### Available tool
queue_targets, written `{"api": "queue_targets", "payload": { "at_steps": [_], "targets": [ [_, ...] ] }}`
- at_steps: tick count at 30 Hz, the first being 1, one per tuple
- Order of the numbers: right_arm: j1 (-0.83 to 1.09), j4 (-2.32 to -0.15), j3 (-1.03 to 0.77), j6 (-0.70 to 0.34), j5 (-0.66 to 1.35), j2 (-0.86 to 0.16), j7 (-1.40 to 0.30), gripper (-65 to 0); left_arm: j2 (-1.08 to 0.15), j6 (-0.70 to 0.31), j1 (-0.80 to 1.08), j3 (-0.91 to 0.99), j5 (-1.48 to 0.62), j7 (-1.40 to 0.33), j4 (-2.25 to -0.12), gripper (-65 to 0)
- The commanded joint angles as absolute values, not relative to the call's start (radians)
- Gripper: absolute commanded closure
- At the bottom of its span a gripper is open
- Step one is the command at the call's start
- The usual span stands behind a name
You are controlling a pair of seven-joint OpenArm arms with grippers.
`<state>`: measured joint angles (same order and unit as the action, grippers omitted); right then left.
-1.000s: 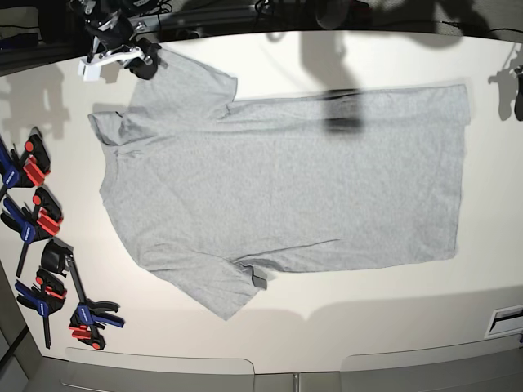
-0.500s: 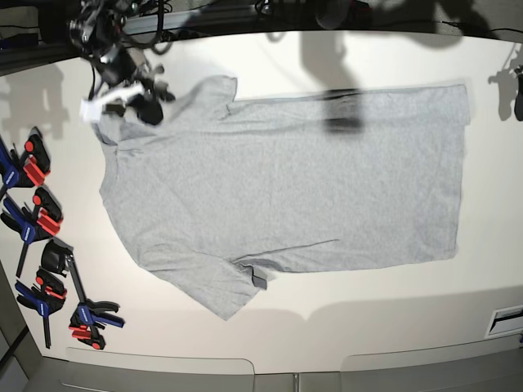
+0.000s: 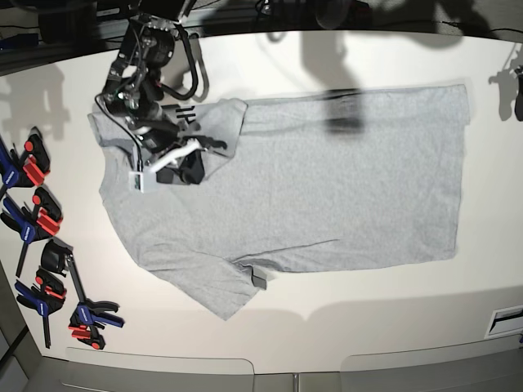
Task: Fold the T-shirt properly
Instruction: 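Grasp the sleeve near the right gripper and fold it inward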
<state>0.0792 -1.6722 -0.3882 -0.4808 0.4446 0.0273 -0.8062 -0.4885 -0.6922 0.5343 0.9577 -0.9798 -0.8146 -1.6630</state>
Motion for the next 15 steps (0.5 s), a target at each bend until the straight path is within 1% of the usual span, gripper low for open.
{"api": "queue_targets", "payload": {
  "at_steps": [1, 5, 12, 13, 15],
  "targets": [
    [0.052, -1.688, -0.376, -0.489, 0.461, 0.022, -0.773, 0.0, -0.511, -0.698, 0.537, 0.968, -0.999, -0.789, -1.677, -24.6],
    [0.016, -1.688, -0.346, -0.488, 0.443, 0.022, -0.770, 0.0, -0.511, -0.698, 0.537, 0.968, -0.999, -0.789, -1.677, -24.6],
    [-0.016, -1.688, -0.347, -0.464, 0.444, 0.022, -0.765, 0.0, -0.511, -0.698, 0.537, 0.968, -0.999, -0.791, -1.677, -24.6],
    [-0.016, -1.688, -0.347, -0.464, 0.444, 0.022, -0.764, -3.6, -0.511, -0.698, 0.537, 0.968, -0.999, -0.792, -1.677, -24.6],
    [-0.016, -1.688, -0.347, -0.464, 0.444, 0.022, -0.765, -16.7, -0.511, -0.698, 0.538, 0.968, -0.999, -0.792, -1.677, -24.6]
  ]
}}
